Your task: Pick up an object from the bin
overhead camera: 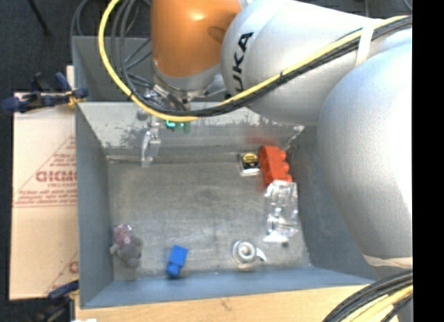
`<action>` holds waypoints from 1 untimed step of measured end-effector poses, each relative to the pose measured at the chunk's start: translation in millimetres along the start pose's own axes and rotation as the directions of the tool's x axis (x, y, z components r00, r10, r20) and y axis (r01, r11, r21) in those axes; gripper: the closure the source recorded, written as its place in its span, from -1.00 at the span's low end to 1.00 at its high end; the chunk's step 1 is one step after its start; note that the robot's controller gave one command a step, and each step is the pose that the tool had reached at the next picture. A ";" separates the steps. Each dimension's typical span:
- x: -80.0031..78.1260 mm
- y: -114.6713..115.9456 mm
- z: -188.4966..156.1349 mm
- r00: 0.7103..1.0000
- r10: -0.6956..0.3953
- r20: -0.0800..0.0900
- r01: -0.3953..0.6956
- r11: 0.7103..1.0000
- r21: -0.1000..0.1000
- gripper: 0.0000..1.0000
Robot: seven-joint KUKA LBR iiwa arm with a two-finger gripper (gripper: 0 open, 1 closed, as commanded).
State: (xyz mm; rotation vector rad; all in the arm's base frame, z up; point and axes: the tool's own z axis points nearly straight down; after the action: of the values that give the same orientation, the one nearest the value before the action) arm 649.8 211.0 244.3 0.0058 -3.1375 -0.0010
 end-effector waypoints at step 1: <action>12.1 -90.5 99.2 0.989 -0.149 0.000 0.149 0.989 0.005 -1.00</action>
Offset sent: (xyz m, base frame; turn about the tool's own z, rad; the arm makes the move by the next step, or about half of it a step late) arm -0.0121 -0.0850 -0.0958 -0.1548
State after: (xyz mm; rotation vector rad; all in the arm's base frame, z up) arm 637.6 120.5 145.1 0.2410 -3.1289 0.0057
